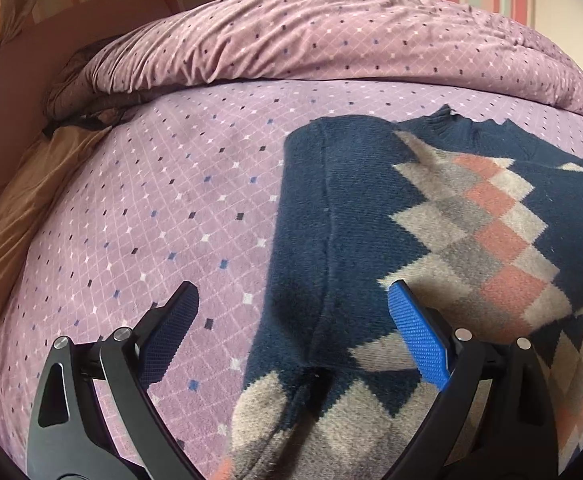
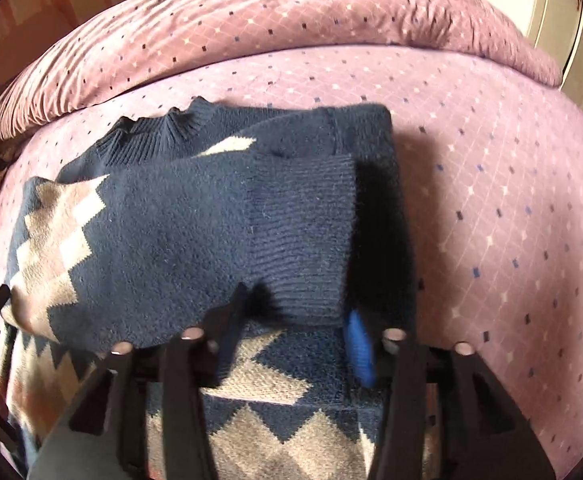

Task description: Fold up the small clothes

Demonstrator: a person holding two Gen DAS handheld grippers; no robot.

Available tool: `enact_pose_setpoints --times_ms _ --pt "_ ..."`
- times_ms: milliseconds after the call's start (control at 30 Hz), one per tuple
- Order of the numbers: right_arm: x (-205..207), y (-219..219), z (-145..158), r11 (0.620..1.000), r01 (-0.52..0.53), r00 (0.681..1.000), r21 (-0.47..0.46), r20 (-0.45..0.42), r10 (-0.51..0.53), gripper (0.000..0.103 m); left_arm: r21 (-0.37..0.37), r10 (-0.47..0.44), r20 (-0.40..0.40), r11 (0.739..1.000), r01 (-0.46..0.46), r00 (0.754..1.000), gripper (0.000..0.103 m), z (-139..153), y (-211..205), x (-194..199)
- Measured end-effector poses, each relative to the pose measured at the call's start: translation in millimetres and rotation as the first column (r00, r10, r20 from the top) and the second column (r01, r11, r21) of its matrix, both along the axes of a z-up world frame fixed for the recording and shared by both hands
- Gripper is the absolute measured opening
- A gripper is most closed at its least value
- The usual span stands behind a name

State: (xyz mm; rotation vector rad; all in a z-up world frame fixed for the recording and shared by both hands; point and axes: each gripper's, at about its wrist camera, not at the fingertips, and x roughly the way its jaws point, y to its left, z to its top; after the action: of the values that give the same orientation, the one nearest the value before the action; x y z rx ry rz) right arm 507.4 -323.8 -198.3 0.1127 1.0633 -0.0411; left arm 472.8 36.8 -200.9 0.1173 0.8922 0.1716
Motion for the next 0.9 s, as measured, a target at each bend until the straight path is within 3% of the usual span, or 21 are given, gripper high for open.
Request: enact_pose_setpoints --times_ms 133,200,333,433,567,667,733,900 --pt "-5 16 19 0.996 -0.022 0.997 -0.087 0.076 0.029 0.069 0.009 -0.005 0.052 1.0 0.004 0.999 0.095 9 -7 -1" --pt "-4 32 33 0.988 -0.05 0.989 -0.145 0.134 0.069 0.078 -0.004 -0.007 0.103 1.0 0.007 0.995 0.095 20 -10 1" --pt "4 60 52 0.985 -0.135 0.964 -0.108 0.215 0.156 0.078 -0.021 -0.035 0.137 0.999 0.038 0.99 0.095 31 -21 14" --pt "19 85 43 0.972 -0.197 0.957 -0.125 0.191 0.219 0.078 -0.016 -0.052 0.136 0.998 0.055 0.989 0.095 28 -32 27" --pt "31 97 15 0.971 -0.209 0.968 -0.113 0.115 0.222 0.078 -0.019 -0.066 0.104 0.997 0.068 0.992 0.095 9 -43 38" --pt "30 89 -9 0.975 -0.189 0.978 -0.119 0.066 0.198 0.078 0.003 -0.072 0.051 0.997 0.072 0.996 0.095 -15 -47 41" --pt "25 74 -18 0.979 -0.181 0.98 -0.096 0.064 0.188 0.087 0.007 -0.064 0.027 0.998 0.064 0.998 0.097 -26 -43 40" --pt "11 41 -22 0.984 -0.157 0.984 -0.084 0.076 0.164 0.089 0.016 -0.02 0.024 1.0 0.019 1.0 0.1 -29 -25 36"
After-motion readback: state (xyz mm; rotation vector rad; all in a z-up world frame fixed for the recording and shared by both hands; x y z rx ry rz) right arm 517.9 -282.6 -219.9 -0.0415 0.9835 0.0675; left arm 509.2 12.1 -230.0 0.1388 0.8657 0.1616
